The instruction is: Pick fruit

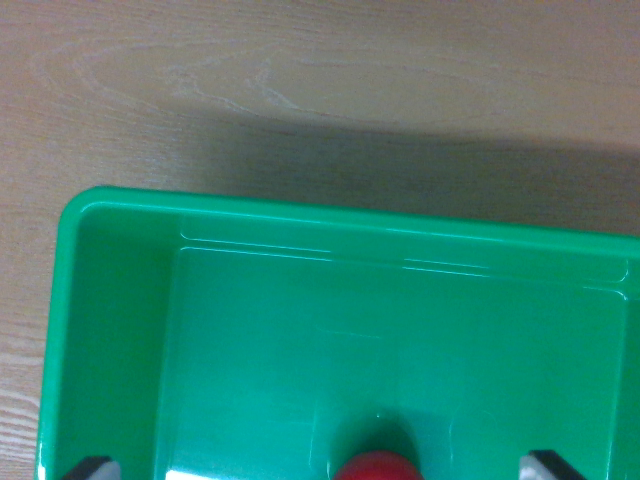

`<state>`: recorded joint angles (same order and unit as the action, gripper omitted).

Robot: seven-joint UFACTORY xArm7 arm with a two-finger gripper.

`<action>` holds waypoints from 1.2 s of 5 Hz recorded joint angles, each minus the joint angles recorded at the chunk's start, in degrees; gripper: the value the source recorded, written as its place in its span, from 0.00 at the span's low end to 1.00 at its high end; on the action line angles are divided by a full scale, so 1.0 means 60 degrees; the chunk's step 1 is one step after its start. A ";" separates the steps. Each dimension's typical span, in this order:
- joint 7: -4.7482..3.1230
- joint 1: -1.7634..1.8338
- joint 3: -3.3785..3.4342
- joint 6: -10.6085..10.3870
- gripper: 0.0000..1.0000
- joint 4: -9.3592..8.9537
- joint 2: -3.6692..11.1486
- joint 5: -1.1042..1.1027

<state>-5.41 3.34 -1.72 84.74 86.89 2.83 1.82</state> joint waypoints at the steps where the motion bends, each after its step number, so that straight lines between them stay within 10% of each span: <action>1: 0.0000 0.0000 0.0000 0.0000 0.00 0.0000 0.0000 0.0000; 6: 0.0008 -0.0006 -0.0006 -0.0146 0.00 -0.0166 0.0005 -0.0023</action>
<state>-5.36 3.30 -1.75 83.86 85.90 2.86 1.69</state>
